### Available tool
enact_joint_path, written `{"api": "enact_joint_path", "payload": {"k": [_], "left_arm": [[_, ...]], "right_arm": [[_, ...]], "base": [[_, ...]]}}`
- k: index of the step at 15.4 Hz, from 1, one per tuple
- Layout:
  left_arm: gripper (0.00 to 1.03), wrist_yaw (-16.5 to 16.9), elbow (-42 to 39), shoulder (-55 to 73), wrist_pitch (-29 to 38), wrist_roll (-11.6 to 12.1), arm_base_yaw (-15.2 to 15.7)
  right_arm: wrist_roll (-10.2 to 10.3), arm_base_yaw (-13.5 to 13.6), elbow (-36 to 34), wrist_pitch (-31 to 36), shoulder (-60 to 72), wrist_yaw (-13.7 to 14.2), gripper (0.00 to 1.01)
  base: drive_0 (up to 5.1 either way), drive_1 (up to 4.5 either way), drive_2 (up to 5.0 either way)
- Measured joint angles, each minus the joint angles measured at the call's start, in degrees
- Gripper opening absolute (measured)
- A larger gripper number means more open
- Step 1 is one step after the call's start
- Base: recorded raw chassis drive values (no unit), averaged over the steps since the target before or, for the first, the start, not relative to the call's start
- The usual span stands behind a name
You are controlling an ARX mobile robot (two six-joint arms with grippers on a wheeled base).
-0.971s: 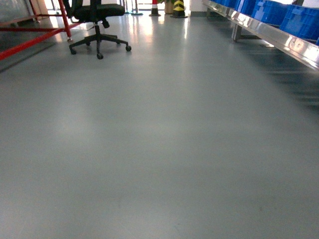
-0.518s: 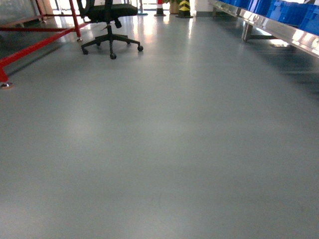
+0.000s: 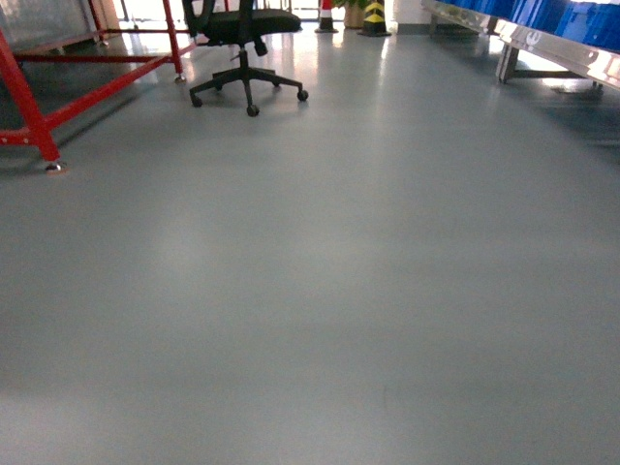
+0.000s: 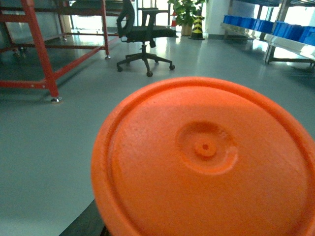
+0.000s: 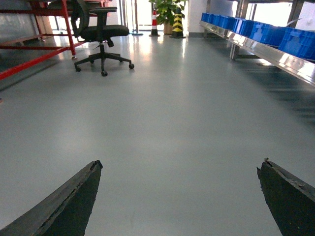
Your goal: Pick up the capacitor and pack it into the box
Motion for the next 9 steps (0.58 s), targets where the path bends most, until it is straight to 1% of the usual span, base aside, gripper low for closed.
{"api": "enact_joint_path", "payload": {"k": [5, 9], "left_arm": [[0.44, 0.02, 0.0, 0.0, -0.02, 0.0, 0.0], [0.44, 0.02, 0.0, 0.0, 0.09, 0.0, 0.0]], "right_arm": [[0.0, 0.0, 0.0, 0.04, 0.0, 0.0, 0.98], [0.0, 0.0, 0.0, 0.17, 0.0, 0.0, 0.98]], "base": [[-4.9, 2.43, 2.4], [-4.8, 3.36, 1.6]]}}
